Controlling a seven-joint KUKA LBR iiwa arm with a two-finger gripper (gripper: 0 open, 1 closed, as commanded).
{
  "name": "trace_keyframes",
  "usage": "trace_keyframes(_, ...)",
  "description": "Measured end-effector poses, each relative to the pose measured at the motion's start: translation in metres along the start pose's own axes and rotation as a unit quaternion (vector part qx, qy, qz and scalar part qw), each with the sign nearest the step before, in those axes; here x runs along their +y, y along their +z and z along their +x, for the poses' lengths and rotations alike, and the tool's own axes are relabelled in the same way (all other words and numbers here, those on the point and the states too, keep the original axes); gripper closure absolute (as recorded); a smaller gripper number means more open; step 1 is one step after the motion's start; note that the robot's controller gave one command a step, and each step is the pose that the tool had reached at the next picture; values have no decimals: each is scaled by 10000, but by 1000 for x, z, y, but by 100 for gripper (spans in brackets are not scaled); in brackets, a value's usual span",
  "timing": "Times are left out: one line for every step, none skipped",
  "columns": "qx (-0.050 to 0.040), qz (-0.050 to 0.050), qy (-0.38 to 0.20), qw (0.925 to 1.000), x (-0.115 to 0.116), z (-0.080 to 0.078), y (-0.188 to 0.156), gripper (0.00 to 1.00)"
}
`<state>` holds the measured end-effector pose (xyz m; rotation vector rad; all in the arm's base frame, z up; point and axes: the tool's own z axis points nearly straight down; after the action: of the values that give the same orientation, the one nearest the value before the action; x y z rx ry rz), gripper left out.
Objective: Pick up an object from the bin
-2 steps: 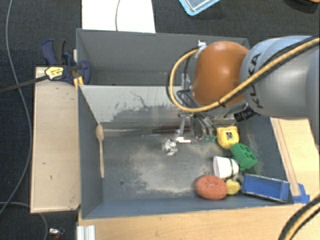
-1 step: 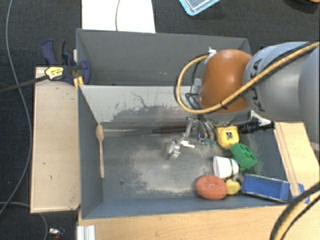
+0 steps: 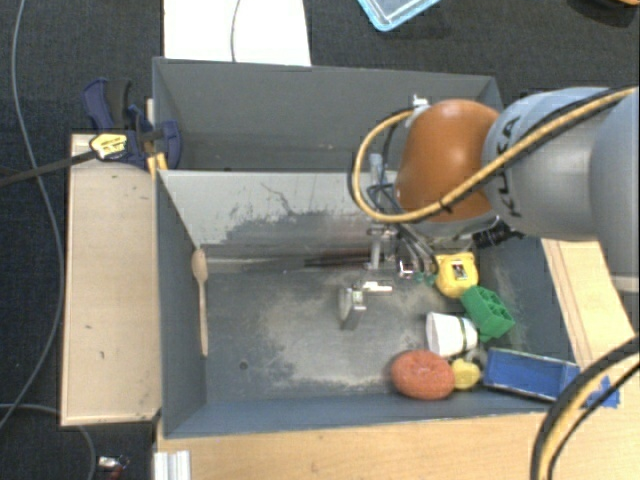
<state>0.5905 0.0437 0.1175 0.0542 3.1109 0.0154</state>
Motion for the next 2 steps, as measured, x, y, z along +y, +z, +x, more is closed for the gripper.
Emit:
trace_keyframes(85,26,1191,9928,-9,9,12,0)
trace_keyframes(68,28,679,9977,-14,7,15,0)
